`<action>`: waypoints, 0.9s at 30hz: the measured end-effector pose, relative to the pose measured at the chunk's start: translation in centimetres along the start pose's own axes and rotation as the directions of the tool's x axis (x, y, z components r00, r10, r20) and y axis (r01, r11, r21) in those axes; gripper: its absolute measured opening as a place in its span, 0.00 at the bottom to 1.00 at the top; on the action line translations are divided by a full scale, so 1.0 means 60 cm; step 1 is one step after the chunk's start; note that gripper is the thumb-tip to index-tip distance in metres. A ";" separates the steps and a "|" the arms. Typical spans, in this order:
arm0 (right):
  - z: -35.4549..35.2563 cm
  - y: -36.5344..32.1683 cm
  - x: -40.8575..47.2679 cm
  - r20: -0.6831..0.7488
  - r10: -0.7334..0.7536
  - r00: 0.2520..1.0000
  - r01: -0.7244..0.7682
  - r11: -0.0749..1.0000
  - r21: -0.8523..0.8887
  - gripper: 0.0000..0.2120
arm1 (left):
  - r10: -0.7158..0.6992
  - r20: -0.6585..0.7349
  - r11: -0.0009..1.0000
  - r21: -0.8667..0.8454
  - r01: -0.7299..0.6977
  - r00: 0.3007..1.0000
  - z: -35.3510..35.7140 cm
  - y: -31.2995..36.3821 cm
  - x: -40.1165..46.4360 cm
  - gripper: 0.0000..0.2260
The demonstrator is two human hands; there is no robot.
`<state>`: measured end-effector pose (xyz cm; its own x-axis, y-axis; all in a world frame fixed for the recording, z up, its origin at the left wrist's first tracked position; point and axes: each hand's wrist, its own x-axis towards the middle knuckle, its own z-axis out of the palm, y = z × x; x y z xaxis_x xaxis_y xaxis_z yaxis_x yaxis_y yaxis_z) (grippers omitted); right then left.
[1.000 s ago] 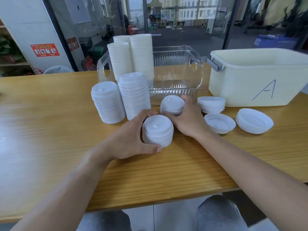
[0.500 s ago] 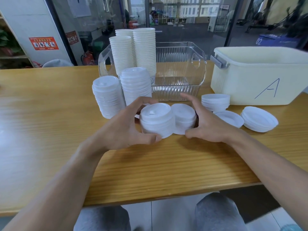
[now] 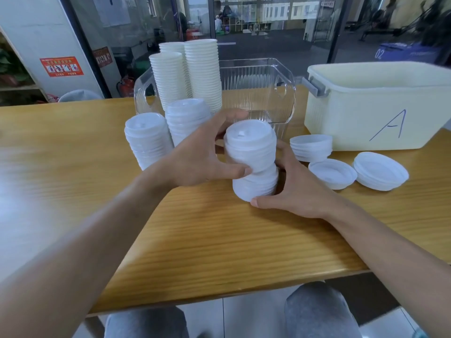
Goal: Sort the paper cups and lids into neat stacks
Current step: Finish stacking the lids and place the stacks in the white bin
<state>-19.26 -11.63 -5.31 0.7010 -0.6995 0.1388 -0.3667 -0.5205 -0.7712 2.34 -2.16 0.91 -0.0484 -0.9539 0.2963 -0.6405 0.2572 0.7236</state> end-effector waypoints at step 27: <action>0.002 -0.005 -0.002 -0.129 -0.123 0.984 0.148 0.967 0.209 0.39 | -0.049 -0.081 0.994 -0.101 0.041 0.996 0.068 -0.054 -0.020 0.37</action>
<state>-19.14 -11.35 -5.20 0.6562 -0.6873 0.3113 -0.1231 -0.5045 -0.8546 1.34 -2.49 -4.37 0.0450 -0.9497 0.3098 -0.5614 0.2324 0.7942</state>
